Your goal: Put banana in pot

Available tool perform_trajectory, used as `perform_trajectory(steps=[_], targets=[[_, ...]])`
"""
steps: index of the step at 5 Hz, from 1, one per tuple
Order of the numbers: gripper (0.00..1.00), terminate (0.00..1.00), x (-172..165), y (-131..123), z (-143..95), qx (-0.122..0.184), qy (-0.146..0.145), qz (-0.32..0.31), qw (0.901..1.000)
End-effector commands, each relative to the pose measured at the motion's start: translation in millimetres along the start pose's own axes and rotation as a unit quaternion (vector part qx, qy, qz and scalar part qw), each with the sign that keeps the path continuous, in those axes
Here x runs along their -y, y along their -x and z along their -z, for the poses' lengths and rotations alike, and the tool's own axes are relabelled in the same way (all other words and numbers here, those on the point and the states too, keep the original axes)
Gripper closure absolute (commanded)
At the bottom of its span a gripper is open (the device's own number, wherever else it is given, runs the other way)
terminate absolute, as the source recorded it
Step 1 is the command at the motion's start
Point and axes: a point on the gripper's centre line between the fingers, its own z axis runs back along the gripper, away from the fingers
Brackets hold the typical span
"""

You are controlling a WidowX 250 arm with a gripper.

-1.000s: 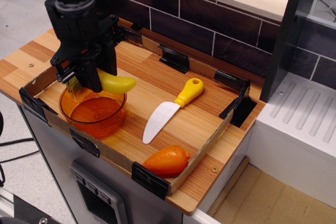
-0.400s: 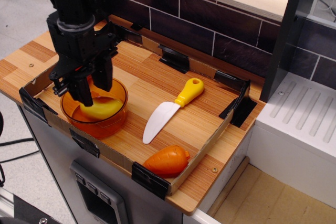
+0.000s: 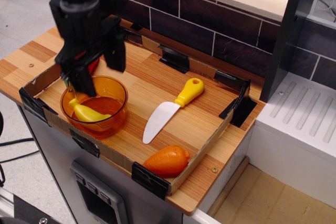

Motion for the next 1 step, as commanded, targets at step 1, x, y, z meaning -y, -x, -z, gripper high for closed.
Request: perform_trajectory(steps=[1], targets=[[0.00,1.00,5.3,2.0,-40.6,-0.021,0.027,-0.002,0.9994]])
